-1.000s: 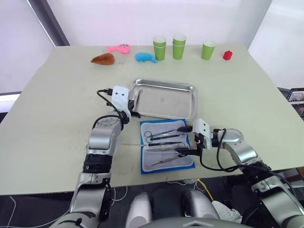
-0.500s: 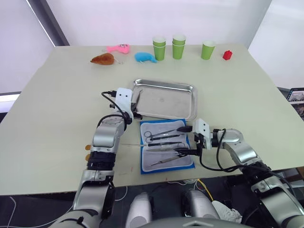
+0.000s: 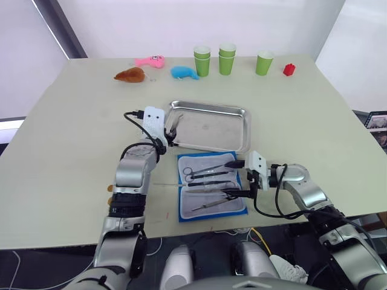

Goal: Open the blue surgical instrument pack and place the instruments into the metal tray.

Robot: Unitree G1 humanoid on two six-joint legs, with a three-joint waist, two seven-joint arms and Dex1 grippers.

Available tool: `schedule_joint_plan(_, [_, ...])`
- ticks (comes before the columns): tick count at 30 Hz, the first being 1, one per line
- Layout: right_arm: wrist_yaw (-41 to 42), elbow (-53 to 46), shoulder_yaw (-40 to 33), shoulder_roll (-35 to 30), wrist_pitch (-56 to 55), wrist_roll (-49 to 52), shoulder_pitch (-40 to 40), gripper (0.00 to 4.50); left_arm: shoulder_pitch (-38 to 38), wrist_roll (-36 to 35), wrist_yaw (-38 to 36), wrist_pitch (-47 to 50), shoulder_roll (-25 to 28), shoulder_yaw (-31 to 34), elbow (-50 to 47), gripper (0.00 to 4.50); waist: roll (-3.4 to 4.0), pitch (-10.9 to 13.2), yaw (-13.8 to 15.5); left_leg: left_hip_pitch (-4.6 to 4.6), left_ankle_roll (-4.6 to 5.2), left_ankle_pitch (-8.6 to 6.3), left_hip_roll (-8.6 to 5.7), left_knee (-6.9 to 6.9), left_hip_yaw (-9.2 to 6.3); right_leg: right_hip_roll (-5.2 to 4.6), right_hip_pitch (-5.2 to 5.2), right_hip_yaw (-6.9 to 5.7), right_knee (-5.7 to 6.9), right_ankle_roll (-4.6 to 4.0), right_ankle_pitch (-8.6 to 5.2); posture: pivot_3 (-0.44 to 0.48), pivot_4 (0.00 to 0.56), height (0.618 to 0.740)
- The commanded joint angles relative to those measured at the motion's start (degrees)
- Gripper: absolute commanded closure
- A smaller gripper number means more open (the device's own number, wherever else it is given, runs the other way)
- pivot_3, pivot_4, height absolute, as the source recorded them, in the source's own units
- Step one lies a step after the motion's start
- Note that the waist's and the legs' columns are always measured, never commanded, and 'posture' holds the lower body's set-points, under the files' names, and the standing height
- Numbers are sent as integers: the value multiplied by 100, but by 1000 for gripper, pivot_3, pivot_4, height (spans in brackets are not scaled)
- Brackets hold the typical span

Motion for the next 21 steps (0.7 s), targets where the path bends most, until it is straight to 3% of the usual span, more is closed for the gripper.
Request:
schedule_joint_plan(1, [-395, 871, 432, -133, 299, -867, 403, 0, -46, -262, -385, -176, 88, 61, -483, 1830, 0, 0, 1, 1, 0, 0, -1, -9, -1, 0, 0, 2, -5, 0, 0, 0, 150, 739])
schedule_joint_plan(10, [-414, 892, 401, -129, 264, -852, 402, 0, 269, -868, -1999, -953, 627, -56, -822, 1830, 4, 1, -10, 1, 0, 1, -1, -30, -12, 12, -4, 2, -34, -26, 16, 0, 150, 739])
schedule_joint_plan(21, [-436, 846, 398, -99, 224, -844, 485, 0, 864, -1757, -4901, -1723, 2256, 39, -827, 1830, 30, 13, -39, -2, -1, 0, 11, -46, -17, 6, -22, 4, -49, -24, 13, 0, 150, 739])
